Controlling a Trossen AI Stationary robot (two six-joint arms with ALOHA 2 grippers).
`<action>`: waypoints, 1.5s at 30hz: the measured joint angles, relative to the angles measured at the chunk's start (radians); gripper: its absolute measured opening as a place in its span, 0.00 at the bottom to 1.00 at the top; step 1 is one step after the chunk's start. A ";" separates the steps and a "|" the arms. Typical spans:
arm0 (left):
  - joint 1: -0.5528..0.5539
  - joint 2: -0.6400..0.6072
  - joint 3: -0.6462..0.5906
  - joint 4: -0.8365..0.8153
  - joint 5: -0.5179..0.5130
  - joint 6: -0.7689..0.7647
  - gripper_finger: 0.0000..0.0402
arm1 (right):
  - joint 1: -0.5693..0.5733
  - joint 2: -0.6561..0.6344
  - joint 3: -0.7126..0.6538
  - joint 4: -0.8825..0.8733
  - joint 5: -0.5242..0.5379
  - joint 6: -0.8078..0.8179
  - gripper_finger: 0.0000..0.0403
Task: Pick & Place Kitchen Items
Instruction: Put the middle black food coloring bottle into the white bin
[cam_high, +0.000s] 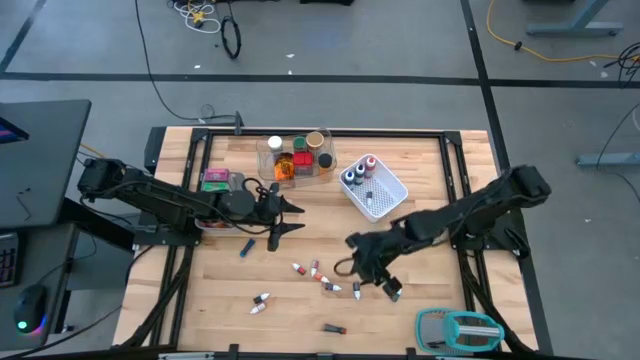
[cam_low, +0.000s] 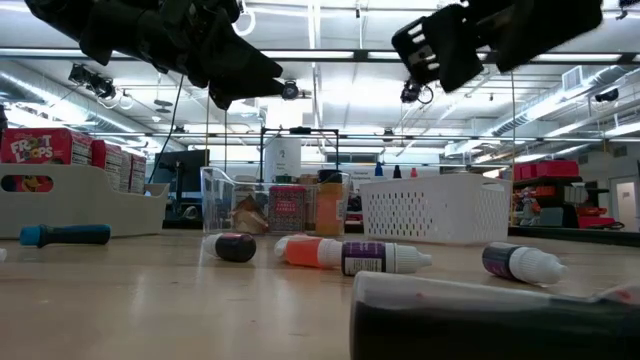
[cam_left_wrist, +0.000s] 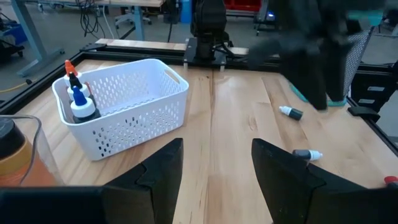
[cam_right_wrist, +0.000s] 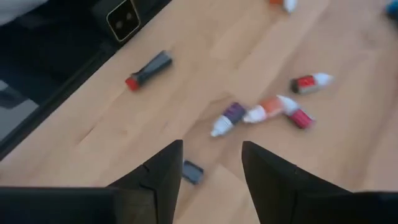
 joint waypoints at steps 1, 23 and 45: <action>0.000 0.000 0.000 0.002 0.000 0.000 0.50 | 0.013 0.022 0.000 0.013 -0.002 -0.010 0.44; 0.000 0.000 0.000 0.014 0.000 0.009 0.50 | 0.074 0.342 0.003 0.072 0.053 -0.256 0.44; 0.000 0.000 0.000 0.013 0.000 0.012 0.50 | -0.026 0.182 -0.003 -0.047 0.244 0.196 0.22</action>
